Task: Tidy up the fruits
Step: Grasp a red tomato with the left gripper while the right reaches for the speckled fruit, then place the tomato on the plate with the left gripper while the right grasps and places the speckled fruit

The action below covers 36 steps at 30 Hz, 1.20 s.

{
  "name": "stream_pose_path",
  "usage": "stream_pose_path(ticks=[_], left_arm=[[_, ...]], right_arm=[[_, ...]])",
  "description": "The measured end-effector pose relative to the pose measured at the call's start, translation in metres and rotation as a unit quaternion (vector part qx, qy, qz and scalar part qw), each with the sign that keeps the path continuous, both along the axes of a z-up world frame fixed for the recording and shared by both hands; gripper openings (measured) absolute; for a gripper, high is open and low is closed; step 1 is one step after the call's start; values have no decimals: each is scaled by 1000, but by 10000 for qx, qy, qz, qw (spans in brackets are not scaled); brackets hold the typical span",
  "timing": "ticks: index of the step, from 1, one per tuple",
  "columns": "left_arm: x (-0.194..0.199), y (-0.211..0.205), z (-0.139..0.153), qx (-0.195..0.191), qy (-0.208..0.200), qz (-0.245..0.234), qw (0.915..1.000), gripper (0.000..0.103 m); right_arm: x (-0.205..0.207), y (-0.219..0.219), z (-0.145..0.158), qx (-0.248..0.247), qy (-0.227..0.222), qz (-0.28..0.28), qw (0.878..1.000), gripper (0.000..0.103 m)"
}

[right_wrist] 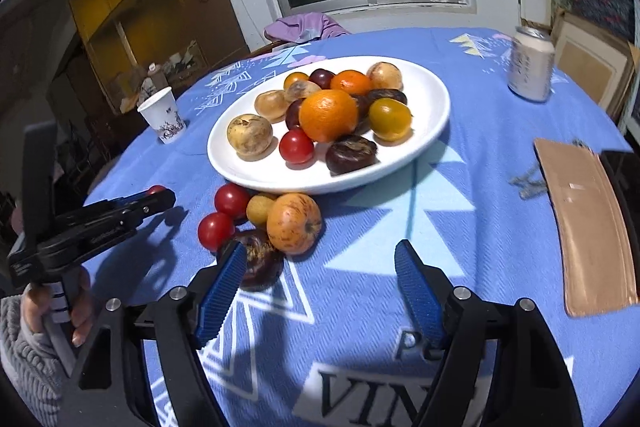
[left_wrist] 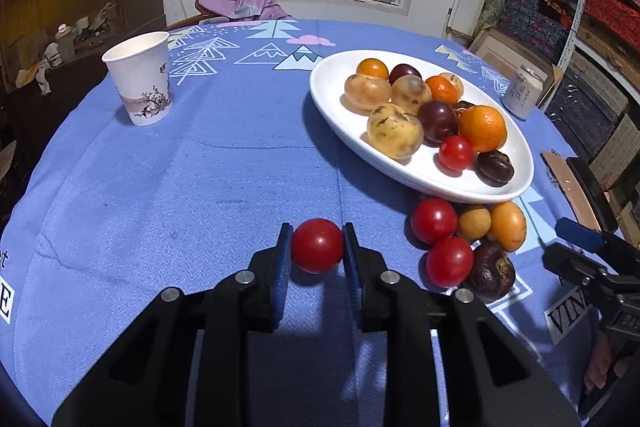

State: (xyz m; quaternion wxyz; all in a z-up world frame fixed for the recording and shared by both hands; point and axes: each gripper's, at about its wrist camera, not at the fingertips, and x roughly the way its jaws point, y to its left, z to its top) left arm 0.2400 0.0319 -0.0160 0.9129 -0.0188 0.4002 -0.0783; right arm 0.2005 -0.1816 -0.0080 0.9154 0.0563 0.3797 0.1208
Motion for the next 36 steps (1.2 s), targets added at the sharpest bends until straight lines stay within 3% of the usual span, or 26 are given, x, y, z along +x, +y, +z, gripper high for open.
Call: stream_pose_path(ticks=[3,7,16,22,36], left_arm=[[-1,-1,1,-1,-27,-2,10000,24],[0,-1,0,-28,-5,7,10000,24],[0,-4,-2,-19,25,-42,10000,24],[-1,-9,-2,19,20,-119,9999,24],[-13,-11,2,-79,-119,-180,9997,24]], right_arm=[[11,12,-2,-126,71,54,9999,73],[20,21,-7,-295,177,92,9994,51],[31,24,-9,-336,219,88,9992,49],[32,23,-11,-132,310,191,9993,36],[-2,1,1,169,22,32,9999,36]])
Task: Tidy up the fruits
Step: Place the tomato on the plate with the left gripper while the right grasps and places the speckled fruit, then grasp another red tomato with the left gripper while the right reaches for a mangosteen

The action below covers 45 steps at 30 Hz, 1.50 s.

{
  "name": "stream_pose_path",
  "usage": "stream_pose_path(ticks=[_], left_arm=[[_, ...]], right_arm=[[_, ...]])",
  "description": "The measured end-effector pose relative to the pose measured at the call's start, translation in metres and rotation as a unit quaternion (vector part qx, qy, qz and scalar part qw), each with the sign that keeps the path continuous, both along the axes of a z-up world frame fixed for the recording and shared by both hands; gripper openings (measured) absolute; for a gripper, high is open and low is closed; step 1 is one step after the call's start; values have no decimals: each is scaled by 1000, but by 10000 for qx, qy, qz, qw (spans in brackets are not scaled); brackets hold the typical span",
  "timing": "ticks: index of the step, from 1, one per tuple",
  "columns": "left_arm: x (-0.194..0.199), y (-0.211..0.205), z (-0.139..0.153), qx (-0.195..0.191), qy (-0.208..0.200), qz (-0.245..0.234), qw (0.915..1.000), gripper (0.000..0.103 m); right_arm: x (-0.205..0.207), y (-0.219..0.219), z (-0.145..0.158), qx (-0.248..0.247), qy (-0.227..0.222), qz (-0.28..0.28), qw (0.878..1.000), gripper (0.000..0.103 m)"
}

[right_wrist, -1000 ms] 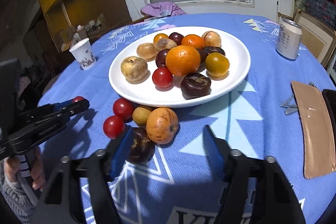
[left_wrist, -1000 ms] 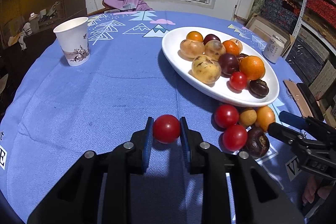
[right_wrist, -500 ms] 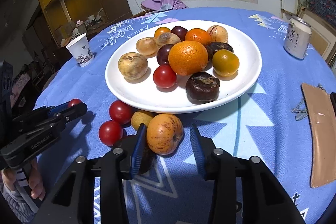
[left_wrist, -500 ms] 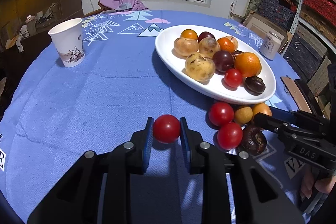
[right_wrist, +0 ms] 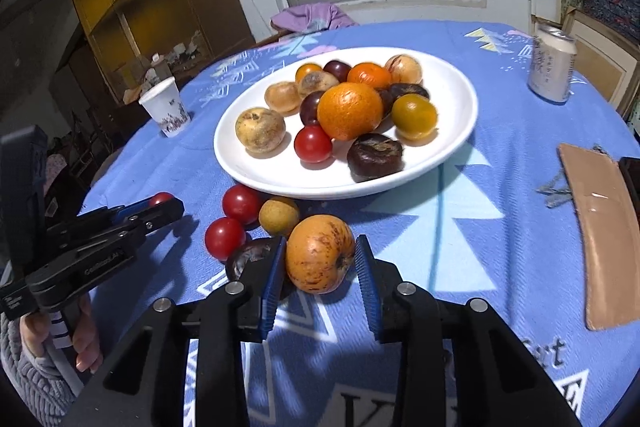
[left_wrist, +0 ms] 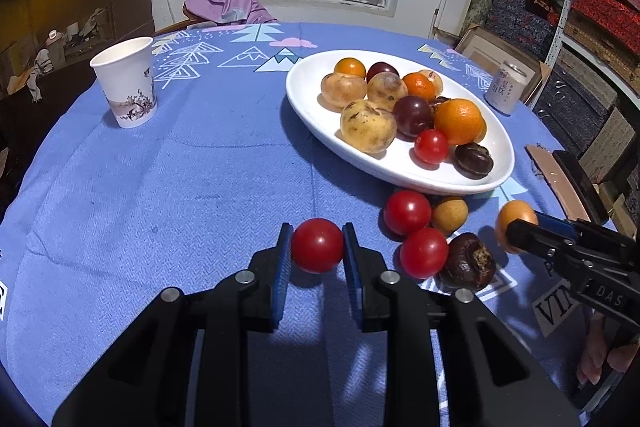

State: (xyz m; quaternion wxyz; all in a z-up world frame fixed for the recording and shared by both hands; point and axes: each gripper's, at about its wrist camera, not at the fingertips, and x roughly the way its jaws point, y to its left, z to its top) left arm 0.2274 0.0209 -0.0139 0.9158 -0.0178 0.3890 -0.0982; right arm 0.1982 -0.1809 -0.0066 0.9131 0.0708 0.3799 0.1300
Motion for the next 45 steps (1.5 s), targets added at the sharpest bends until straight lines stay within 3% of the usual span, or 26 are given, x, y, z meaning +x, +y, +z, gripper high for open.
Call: stream_pose_path(ticks=[7,15,19,23,29,33,35,37,38,40,45], left_arm=[[-2,-2,40,-309,-245,-87,9992,24],[54,-39,96,-2,-483,-298,9984,24],[96,-52,85,-133,-230,-302,9992,24],[124,-69,53,-131,82,-395,9991,24],[140,-76,17,-95,321,-453,9984,24],[142,-71,15,-81,234,-424,9988,25],[141,-68,15,-118,206,-397,9989,29],[139,-68,17,-88,169,-358,9992,54],[138,-66,17,-100,168,-312,9993,62],[133,-63,19,-168,132,-236,9995,65],[115,-53,30,-195,22,-171,9997,65]], right_arm=[[-21,-41,35,513,-459,-319,9971,36],[35,-51,107,371,-894,-394,9945,36],[83,-50,93,429,-550,-398,9968,36],[126,-45,62,262,-140,-440,9986,36],[168,-44,37,162,123,-558,9982,36],[181,-46,26,194,232,-611,9977,36],[184,-47,19,181,298,-651,9973,37],[184,-50,18,216,312,-713,9967,38],[184,-52,18,289,346,-706,9965,42],[180,-58,21,397,287,-774,9958,46],[163,-59,30,389,157,-798,9959,47]])
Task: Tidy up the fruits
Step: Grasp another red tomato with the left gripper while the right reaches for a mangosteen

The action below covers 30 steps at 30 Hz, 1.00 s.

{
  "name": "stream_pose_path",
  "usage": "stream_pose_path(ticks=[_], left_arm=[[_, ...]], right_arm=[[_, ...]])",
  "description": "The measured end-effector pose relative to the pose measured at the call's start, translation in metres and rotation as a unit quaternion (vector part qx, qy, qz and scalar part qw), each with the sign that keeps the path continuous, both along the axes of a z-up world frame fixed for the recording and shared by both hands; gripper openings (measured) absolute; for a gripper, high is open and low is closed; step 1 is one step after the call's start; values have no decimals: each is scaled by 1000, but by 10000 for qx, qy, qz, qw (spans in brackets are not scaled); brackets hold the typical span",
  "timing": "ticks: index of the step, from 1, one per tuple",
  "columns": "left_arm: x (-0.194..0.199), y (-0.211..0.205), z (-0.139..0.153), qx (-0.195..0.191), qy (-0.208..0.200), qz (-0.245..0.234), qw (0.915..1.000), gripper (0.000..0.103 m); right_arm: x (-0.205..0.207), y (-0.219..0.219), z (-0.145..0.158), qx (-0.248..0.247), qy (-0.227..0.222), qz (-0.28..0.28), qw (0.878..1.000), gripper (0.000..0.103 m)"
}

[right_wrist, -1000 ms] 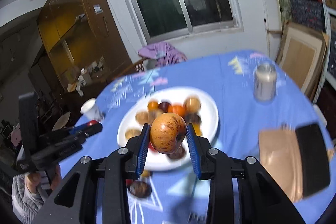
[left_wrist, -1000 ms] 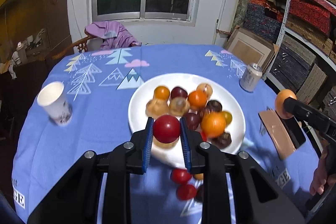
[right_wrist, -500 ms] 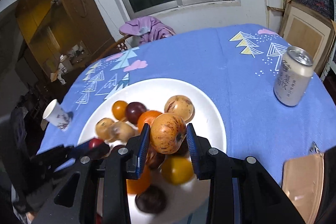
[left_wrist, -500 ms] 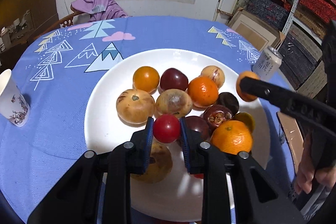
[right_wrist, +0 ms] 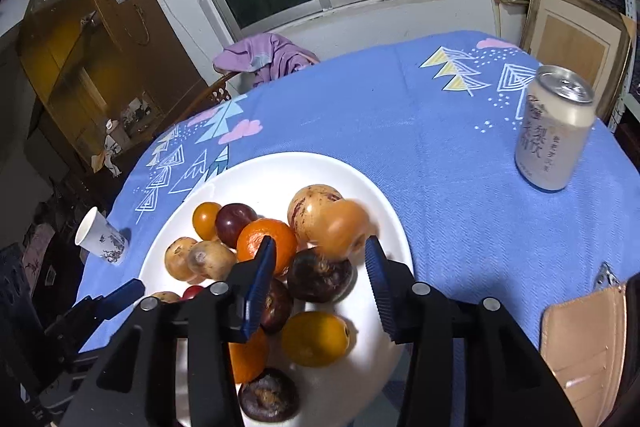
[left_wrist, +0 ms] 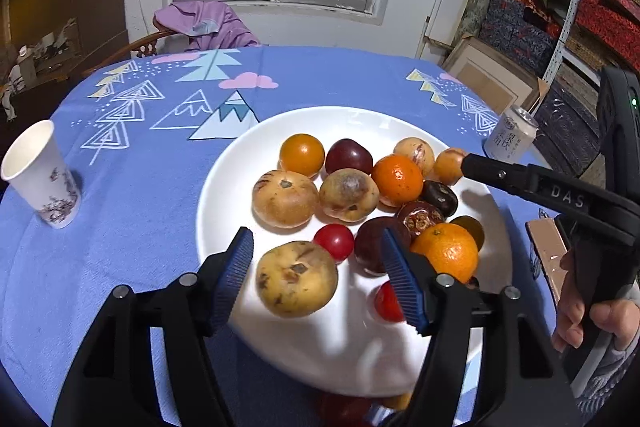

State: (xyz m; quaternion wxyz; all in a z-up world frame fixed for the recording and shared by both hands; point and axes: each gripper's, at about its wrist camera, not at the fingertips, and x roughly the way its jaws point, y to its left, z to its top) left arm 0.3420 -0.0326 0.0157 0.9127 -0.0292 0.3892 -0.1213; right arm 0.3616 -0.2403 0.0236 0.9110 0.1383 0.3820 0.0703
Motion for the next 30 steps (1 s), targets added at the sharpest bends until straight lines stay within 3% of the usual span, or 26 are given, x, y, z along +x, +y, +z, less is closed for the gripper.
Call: stream_pose_path(ticks=[4,8,10,17,24,30], left_arm=[[-29,12,5,71,-104,102,9999,65],[-63,26,0,174,-167,263,9994,69],[-78,32,-3,170,-194,345,9991,72],[-122,27,-14,398,-276,161,9987,73],[-156,42,-20,294,-311,426,9982,81],[-147,54,-26,93,-100,544,9984,82]], right_arm=[[-27,4,8,13,-146,40,9999,47],[-73,12,18,18,-450,91,9989,59],[-98,17,21,-31,-600,114,9981,59],[-177,21,-2,191,-787,32,9967,72],[-195,31,-13,56,-706,165,9974,74],[-196,22,-15,272,-665,80,9974,75]])
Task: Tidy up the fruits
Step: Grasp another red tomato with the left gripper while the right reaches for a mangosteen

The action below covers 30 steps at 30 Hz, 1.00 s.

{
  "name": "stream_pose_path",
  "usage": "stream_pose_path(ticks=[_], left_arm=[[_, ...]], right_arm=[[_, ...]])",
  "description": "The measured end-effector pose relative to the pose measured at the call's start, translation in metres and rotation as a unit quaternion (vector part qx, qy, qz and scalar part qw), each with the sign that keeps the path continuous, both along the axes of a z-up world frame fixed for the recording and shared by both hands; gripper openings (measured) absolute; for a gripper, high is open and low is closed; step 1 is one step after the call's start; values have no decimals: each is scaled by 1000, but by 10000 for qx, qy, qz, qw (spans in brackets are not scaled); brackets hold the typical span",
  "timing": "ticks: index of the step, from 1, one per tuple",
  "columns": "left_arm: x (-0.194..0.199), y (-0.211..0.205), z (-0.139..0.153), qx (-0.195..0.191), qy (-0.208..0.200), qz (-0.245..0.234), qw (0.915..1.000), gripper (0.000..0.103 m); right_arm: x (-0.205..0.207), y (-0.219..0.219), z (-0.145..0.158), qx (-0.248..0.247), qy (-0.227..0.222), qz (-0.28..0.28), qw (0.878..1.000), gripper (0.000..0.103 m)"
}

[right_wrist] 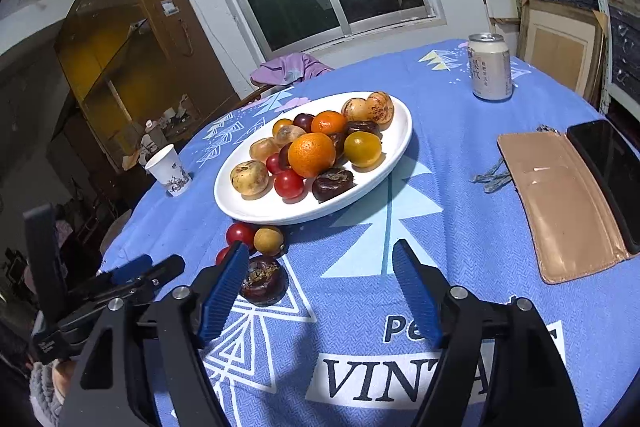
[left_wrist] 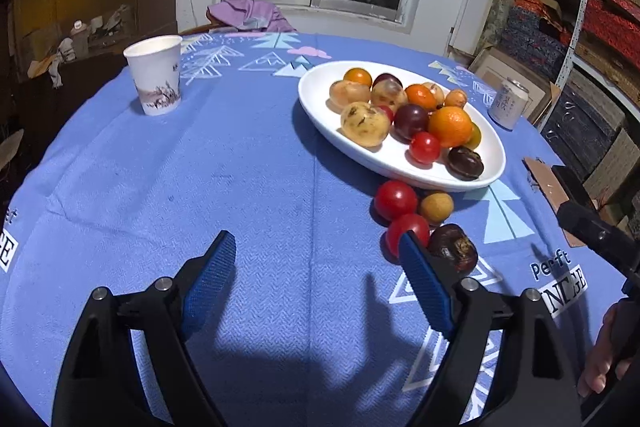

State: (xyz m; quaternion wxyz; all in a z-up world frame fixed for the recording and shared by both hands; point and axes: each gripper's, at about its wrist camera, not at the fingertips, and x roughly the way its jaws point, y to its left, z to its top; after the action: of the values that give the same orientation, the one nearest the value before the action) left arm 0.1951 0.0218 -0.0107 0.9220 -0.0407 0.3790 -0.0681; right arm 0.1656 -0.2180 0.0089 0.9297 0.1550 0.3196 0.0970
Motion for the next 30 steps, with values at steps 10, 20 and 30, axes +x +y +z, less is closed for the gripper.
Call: stream_pose_path(ticks=[10,20,30], left_arm=[[7,-23,-7,272,95,-342,9990,82],[28,-50,-11,542,124,-531,9970,82],[15,-8,-3,750,-45,122,9971,84]], right_arm=[[1,5,-3,-54,75,87,9999,76],[4,8,-6,-75,161,145,9997,76],[3,8,-7,-43,166,156,9997,76]])
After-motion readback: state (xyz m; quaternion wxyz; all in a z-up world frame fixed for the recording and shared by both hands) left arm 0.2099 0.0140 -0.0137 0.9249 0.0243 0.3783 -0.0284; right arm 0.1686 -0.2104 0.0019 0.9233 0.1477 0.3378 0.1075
